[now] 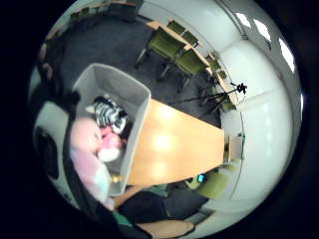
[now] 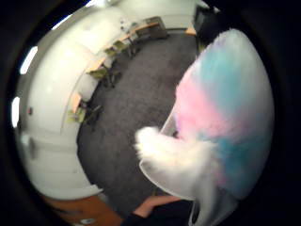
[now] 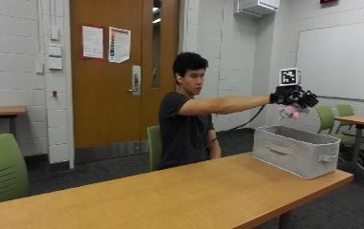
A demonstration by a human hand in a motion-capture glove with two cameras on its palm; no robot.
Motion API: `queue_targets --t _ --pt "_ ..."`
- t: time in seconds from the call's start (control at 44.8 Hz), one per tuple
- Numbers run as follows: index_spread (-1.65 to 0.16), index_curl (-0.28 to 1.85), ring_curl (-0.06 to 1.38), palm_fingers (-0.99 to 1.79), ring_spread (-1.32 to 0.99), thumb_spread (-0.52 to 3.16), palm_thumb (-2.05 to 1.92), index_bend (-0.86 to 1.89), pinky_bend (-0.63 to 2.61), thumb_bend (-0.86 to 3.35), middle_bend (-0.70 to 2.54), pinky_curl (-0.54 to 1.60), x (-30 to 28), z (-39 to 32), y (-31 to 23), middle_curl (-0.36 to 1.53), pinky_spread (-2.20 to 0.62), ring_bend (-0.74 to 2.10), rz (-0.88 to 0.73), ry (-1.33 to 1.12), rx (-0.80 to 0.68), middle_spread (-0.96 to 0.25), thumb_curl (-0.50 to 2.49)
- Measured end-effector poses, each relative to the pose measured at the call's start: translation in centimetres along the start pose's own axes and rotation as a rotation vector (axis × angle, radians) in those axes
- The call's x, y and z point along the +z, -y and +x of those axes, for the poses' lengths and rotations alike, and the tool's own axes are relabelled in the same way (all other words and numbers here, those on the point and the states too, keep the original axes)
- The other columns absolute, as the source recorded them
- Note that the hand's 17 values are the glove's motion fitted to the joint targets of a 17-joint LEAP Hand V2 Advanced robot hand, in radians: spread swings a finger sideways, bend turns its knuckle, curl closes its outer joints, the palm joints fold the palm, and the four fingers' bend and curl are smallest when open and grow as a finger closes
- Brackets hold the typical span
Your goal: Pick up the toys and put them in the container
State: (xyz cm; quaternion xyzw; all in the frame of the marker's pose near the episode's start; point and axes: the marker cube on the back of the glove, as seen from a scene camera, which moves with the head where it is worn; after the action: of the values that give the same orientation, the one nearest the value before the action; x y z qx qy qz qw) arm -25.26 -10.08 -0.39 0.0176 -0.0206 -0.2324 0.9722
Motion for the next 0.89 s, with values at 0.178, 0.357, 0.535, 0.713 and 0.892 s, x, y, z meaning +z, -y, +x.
queue_targets --t 0.178,0.357,0.535,0.713,0.892 --pt "-0.32 0.09 0.45 -0.28 -0.26 1.2 0.13 0.19 1.19 -0.04 0.45 0.55 1.3 2.3 -0.5 0.56 -0.32 0.93 -0.13 -0.069 0.005 -0.16 0.67" --pt "-0.29 0.15 0.23 -0.26 -0.14 1.16 -0.05 0.17 1.03 -0.07 0.22 0.43 1.4 2.2 -1.5 0.43 -0.16 0.51 -0.082 -0.083 -0.023 -0.05 0.54" --pt "-0.29 0.19 0.21 -0.15 -0.13 1.16 -0.07 0.15 0.89 -0.06 0.18 0.37 0.5 -2.1 -4.5 0.41 -0.11 0.39 -0.047 -0.092 0.036 -0.04 0.45" --pt "-0.29 0.22 0.2 -0.09 -0.15 1.17 -0.07 0.16 0.81 -0.06 0.19 0.34 0.2 6.1 -8.4 0.41 -0.1 0.33 -0.028 -0.183 0.214 -0.04 0.38" --pt "-0.28 0.25 0.21 -0.06 -0.19 1.2 -0.06 0.18 0.73 -0.05 0.19 0.32 1.2 14.3 -13.3 0.41 -0.1 0.27 -0.034 -0.104 0.323 -0.06 0.32"
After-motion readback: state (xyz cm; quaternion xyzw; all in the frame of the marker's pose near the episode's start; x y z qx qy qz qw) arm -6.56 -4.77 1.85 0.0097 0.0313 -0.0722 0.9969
